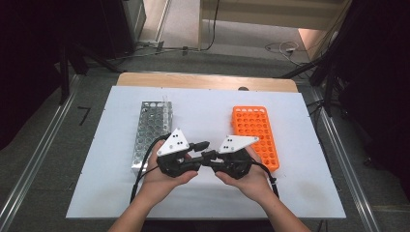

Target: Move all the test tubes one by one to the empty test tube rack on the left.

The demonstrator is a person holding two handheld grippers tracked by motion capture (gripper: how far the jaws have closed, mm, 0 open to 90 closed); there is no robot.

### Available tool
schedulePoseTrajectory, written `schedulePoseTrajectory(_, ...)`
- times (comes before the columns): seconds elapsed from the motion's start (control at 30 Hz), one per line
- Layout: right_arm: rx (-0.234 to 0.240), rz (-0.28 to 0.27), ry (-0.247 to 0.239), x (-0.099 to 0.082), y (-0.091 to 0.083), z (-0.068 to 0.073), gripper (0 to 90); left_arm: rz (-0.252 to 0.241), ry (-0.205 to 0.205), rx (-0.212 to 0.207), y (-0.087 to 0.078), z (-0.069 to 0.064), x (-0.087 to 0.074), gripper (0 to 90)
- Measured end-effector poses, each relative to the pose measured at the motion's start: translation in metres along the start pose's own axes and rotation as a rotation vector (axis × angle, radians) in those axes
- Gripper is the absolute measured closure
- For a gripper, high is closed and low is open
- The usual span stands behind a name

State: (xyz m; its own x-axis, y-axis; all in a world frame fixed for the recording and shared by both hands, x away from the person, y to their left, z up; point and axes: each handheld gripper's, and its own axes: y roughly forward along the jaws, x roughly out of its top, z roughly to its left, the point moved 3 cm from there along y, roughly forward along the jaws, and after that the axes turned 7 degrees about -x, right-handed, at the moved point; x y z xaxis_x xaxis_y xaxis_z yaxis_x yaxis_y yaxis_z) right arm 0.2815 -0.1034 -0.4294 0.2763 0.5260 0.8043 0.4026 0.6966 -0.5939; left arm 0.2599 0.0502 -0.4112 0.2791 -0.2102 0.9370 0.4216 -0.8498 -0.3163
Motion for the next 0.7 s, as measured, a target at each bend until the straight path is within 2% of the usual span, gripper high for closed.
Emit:
schedulePoseTrajectory(0.2,0.002,-0.002,0.001,0.0002,0.0001,-0.0003,74.0,-0.004,0.019,-0.008,-0.0002,-0.0020,0.0007,72.3)
schedulePoseTrajectory(0.7,0.004,-0.004,0.009,0.0000,-0.0008,-0.0011,73.5,-0.011,0.022,0.003,-0.0026,-0.0001,0.0015,74.8)
